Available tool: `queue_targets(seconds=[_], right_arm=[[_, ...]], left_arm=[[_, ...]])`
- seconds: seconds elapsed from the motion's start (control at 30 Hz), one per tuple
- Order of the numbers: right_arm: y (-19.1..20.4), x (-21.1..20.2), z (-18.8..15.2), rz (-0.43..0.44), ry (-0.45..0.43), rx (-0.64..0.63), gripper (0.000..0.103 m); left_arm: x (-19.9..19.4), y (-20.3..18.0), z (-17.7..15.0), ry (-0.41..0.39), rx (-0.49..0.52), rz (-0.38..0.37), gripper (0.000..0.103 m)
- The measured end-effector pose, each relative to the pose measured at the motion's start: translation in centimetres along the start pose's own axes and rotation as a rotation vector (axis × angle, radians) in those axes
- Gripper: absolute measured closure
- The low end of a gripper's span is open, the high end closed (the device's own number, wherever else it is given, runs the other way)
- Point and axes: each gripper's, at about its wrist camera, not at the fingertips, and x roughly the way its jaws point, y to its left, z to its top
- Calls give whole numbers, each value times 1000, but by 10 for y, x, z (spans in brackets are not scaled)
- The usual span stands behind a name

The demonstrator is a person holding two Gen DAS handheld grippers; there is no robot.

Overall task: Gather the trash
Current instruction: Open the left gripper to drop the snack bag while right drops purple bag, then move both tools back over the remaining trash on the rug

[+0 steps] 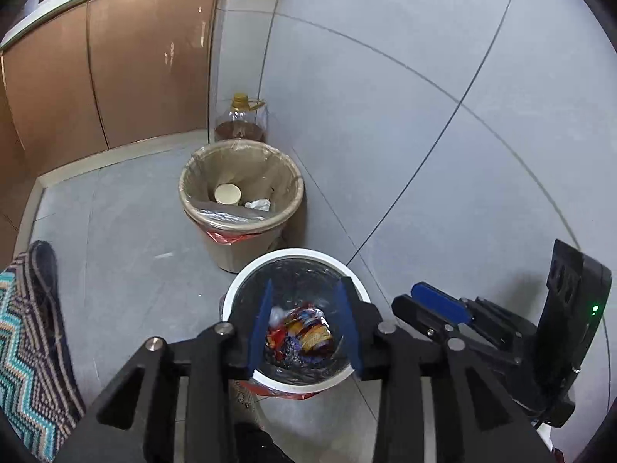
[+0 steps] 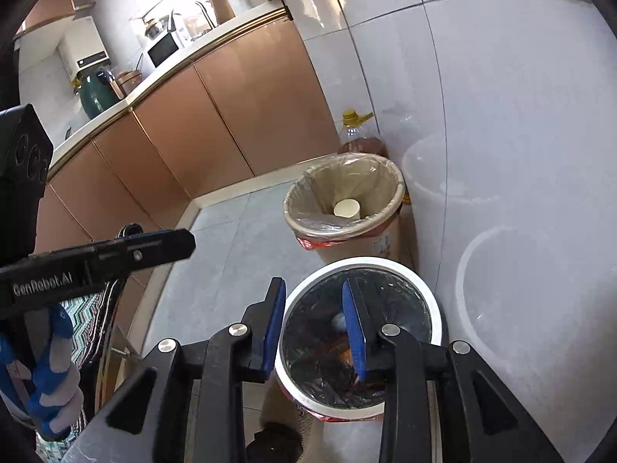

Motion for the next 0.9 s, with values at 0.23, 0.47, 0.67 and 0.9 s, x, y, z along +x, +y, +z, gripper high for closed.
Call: queue_targets(seconds=[0.23,0.47,0.67,0.9], right_arm=[[22,-37,4,7,-54,-43,63],[71,-102,12,35,-151,-120,54],[123,-158,11,91,-233,-200,48],[178,-209,-1,161,-301,-275,43]], left_arm=[[-60,7,-5,-92,-32,29,70],[-154,11,-26,-251,-69,119,65],[-238,21,-60,-386,-100,195,63],[-333,39,-105,-515,-121,291,63]])
